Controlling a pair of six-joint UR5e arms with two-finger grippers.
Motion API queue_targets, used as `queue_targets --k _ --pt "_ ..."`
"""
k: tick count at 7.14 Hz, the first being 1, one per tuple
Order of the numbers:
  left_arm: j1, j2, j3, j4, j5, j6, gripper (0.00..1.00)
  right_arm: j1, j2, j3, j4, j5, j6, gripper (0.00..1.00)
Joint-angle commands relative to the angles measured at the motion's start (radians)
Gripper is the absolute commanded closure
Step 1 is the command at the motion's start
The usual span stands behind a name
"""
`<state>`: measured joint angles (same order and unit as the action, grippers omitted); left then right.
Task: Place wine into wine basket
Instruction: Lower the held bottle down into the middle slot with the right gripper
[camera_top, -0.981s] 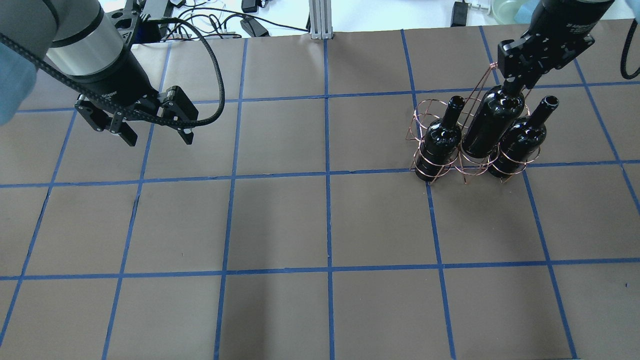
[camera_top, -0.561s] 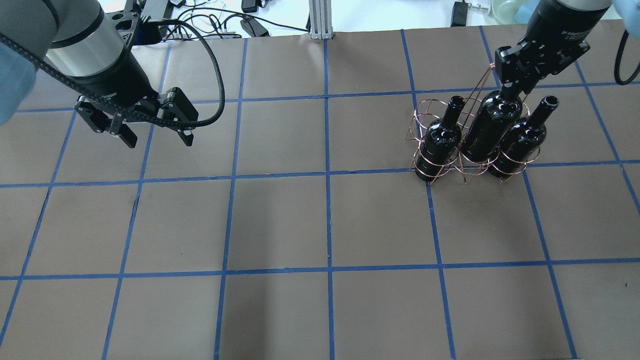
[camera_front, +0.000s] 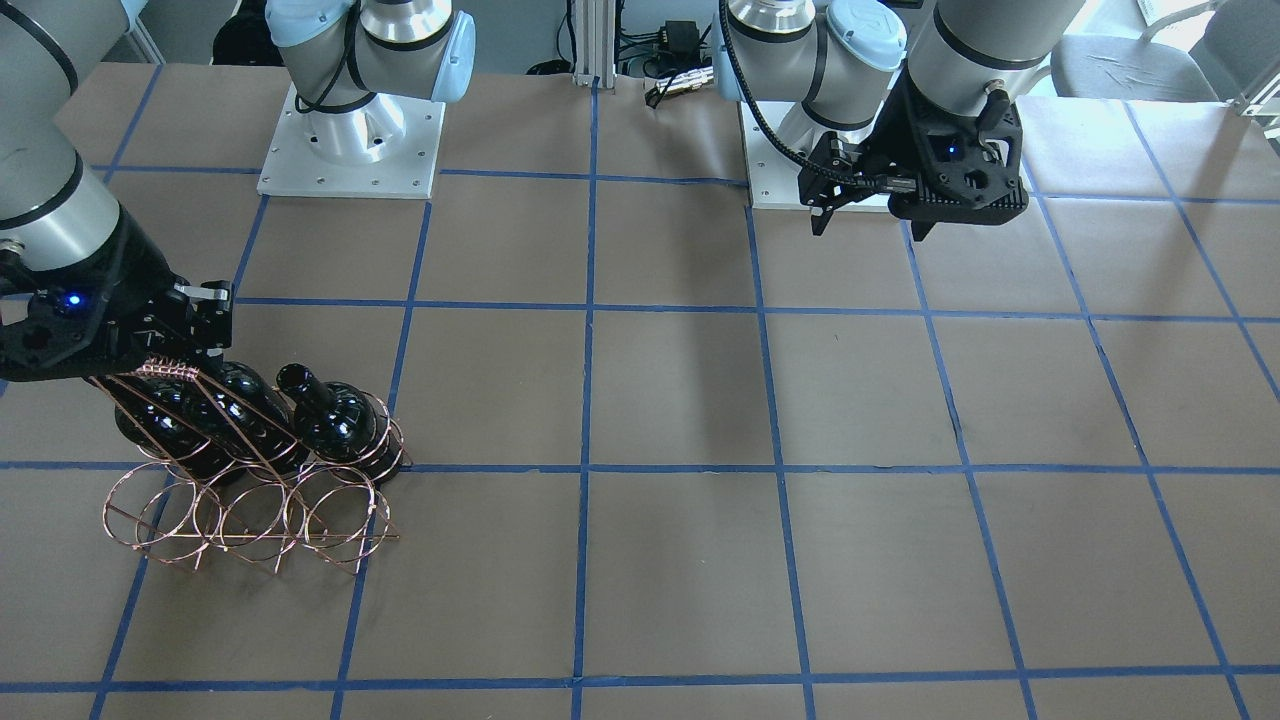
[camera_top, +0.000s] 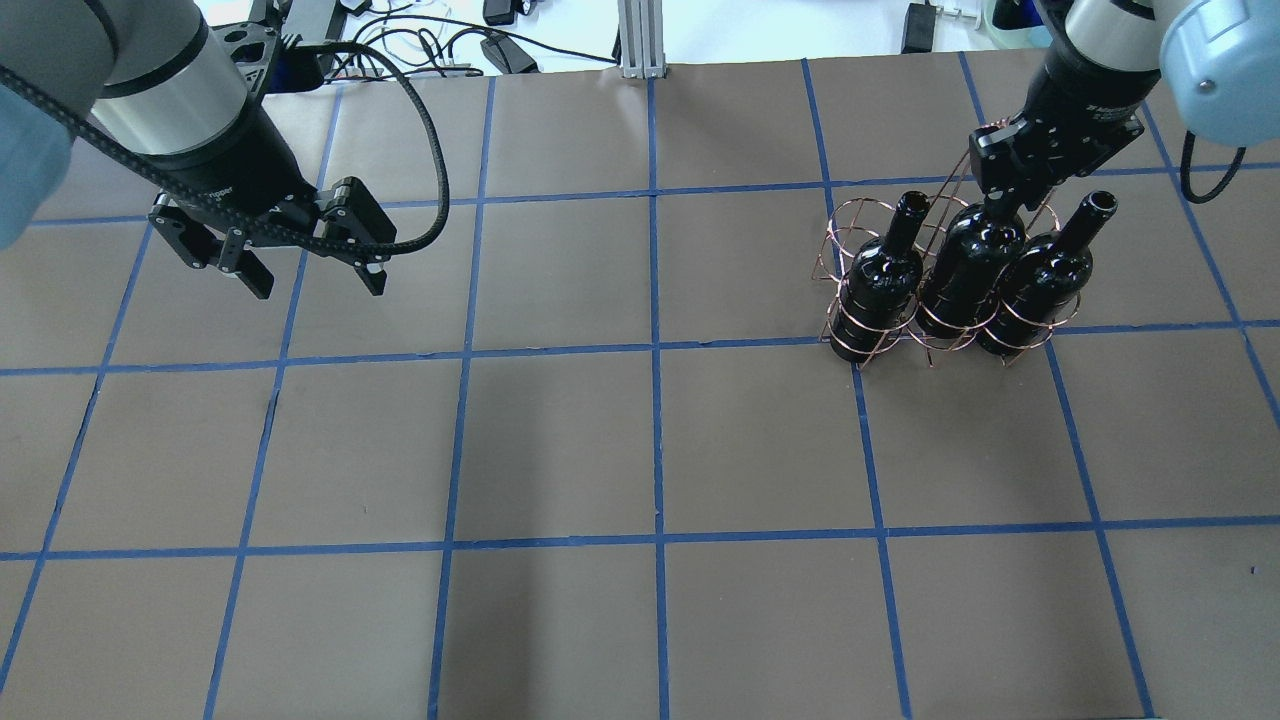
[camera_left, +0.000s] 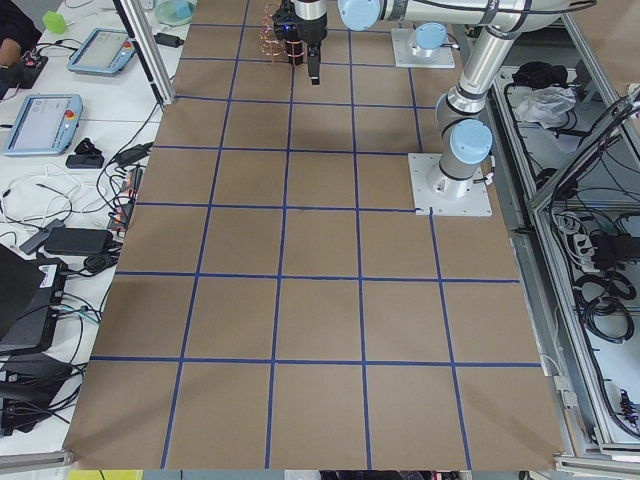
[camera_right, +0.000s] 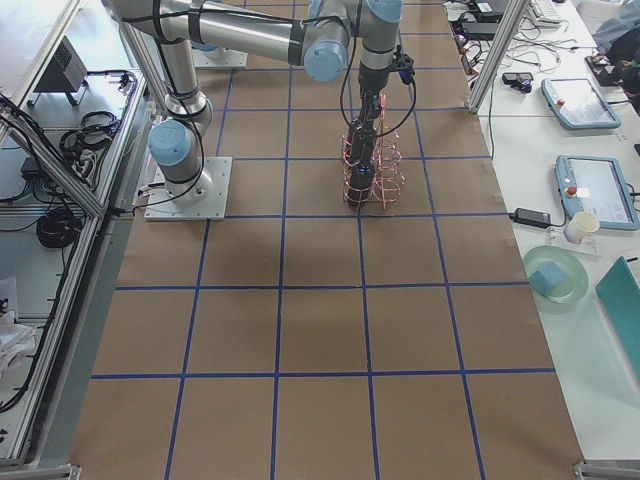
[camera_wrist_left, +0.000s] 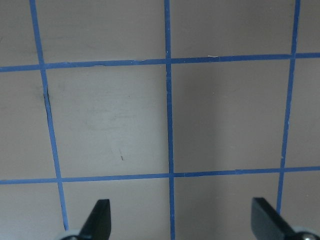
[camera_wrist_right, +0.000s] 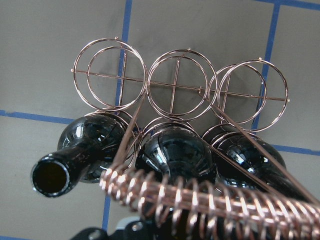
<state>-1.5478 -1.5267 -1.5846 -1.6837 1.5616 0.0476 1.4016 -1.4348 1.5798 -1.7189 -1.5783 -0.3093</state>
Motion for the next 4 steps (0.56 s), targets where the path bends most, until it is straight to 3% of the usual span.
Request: queue_targets --k 1,4 --pt "0.0 0.0 0.0 -0.001 0.0 0.0 0.0 -0.001 0.011 0.022 -0.014 0.001 0.003 1.0" --pt "0.0 0.0 0.0 -0.001 0.0 0.0 0.0 0.0 0.011 0.058 -0.037 -0.005 0.025 1.0"
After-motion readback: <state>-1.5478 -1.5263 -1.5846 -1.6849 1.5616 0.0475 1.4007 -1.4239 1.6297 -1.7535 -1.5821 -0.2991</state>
